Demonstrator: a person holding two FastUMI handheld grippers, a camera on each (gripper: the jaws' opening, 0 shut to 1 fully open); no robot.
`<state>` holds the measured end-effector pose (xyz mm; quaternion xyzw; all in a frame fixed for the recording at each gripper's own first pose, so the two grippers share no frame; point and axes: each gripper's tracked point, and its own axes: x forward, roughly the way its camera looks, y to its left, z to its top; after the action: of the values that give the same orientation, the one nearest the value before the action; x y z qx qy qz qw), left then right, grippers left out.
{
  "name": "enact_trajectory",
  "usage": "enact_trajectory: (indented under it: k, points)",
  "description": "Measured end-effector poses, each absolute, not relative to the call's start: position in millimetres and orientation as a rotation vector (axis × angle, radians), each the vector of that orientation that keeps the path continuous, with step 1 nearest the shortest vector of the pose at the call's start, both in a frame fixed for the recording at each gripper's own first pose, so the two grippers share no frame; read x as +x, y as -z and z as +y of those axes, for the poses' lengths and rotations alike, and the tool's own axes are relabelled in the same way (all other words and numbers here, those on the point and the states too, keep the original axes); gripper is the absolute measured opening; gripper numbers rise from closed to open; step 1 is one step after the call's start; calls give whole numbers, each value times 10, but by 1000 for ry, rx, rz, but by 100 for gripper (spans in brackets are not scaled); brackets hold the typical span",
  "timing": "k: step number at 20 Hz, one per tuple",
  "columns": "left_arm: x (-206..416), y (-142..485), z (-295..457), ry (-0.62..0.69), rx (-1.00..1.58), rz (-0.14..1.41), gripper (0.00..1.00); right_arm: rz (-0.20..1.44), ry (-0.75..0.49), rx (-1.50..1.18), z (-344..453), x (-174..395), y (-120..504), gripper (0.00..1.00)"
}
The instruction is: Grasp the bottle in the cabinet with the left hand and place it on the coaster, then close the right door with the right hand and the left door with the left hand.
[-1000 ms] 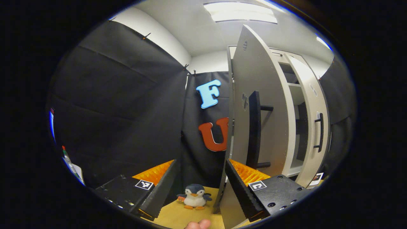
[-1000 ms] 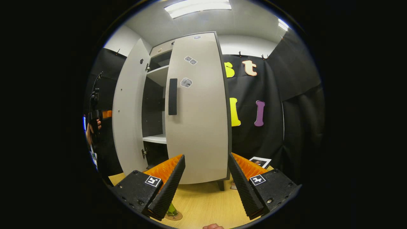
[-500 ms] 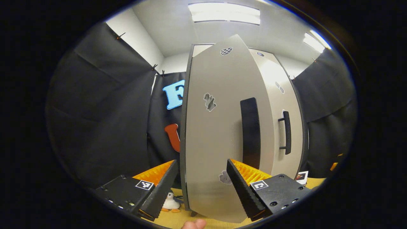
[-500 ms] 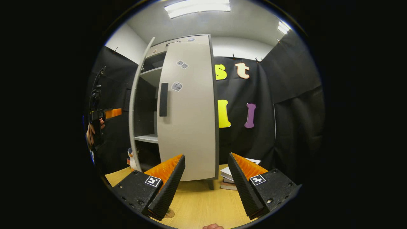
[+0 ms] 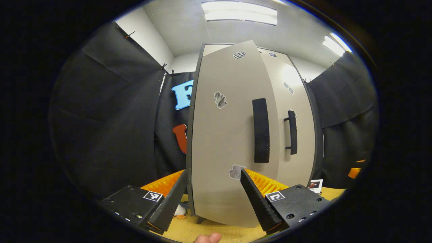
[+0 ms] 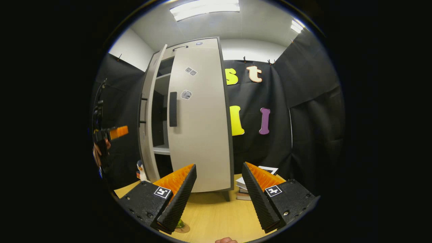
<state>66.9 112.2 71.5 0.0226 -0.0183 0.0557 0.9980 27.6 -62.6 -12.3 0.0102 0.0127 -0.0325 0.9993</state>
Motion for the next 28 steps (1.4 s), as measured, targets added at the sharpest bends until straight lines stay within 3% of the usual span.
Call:
enact_trajectory:
  k: [16,25,26,27,28]
  points:
    - [-73,224,293,-84,31,51,94,135,-71,35,67,260,533,83]
    - [-118,236,370,-99,14,68,95,132,-129,42,224,257,553,83]
    - [-117,240,361,-98,14,71,99,132,-133,49,227,256,555,83]
    - [-111,249,358,-97,16,74,90,135,-133,52,220,236,561,83]
    - [-106,266,358,-98,20,79,95,138,-127,51,198,231,564,83]
